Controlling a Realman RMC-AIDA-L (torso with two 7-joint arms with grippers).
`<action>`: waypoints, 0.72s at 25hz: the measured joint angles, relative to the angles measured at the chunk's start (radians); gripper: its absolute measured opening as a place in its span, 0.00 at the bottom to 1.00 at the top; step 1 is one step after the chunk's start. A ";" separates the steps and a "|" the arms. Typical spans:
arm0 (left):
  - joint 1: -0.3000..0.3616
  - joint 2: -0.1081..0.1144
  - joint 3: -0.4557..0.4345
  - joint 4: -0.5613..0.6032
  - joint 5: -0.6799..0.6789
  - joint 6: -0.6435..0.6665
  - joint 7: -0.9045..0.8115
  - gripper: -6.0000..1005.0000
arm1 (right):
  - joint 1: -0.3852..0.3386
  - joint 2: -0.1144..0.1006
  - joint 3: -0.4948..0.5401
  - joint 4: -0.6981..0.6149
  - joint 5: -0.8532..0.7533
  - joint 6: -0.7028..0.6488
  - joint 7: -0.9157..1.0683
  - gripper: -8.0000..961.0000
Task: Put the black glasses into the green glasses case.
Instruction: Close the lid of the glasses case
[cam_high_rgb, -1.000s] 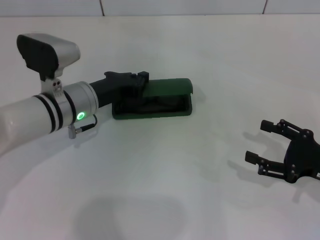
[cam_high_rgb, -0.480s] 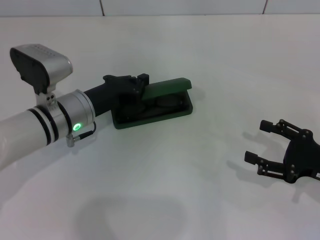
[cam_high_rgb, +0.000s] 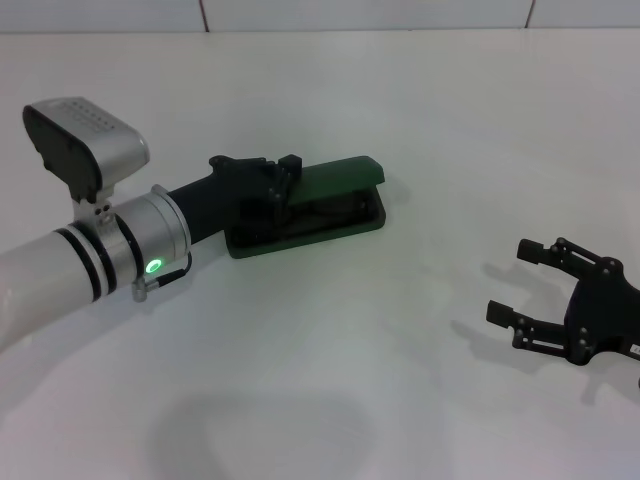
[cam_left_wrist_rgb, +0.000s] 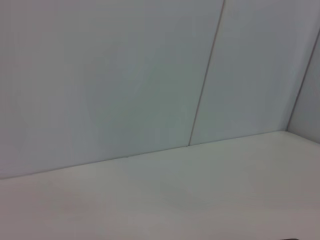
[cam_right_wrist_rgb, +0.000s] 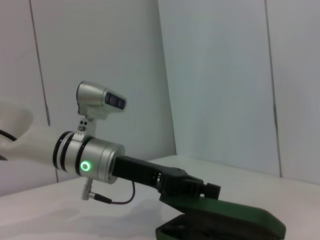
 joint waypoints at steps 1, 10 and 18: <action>-0.001 0.000 0.000 -0.007 -0.006 0.005 0.010 0.08 | 0.000 0.000 0.000 0.000 0.000 0.000 0.000 0.91; -0.007 -0.002 0.003 -0.088 -0.097 0.081 0.134 0.09 | 0.001 0.002 0.002 0.002 -0.001 0.001 0.001 0.90; -0.007 -0.003 0.002 -0.123 -0.136 0.120 0.210 0.10 | 0.003 0.004 0.002 0.003 -0.002 0.001 0.001 0.90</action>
